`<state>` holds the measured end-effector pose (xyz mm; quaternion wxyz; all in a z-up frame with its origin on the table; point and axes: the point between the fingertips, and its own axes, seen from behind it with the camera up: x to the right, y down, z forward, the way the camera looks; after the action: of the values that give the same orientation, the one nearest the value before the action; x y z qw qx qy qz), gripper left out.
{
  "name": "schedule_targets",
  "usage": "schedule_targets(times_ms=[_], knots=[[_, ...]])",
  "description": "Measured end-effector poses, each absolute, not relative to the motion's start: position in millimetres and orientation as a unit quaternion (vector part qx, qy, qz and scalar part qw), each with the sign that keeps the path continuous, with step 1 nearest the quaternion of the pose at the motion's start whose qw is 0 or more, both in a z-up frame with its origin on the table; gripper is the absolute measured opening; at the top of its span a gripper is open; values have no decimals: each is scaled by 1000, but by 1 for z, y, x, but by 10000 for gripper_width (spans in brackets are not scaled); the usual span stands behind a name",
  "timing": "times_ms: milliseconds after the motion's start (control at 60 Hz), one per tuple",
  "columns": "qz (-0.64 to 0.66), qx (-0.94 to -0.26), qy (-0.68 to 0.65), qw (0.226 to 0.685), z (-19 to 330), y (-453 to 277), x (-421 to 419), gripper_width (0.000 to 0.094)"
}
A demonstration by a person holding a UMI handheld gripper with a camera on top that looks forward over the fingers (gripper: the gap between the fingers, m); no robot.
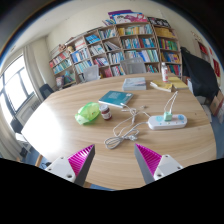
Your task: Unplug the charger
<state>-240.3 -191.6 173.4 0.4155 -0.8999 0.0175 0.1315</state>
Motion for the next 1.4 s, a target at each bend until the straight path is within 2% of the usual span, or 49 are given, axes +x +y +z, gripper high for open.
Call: schedule_targets(times_ms=[100,250,367,600,833,950,1017,1033,1067,1117,1167,1233,1400], knots=[[110,-896,25,430,174,-182,-226,831],[94,-896,54,430,167,-174,-205,828],[63,-899,52,430,138,-151,-152,810],[17,-887,64,458,113,-78,-51,789],[25,-883,67,465,65,0,-5,761],[32,-870,76,486,55,28,3,647],[34,-865,69,496,52,34,1,486],[37,-863,65,500,49,39,-2,493],[35,-862,58,502,43,39,-6,364],[9,-858,53,511,40,39,-4,362],[-10,-867,49,496,25,37,-4,366],[-17,-861,67,503,30,39,1,324],[-23,-882,106,459,28,39,4,220]])
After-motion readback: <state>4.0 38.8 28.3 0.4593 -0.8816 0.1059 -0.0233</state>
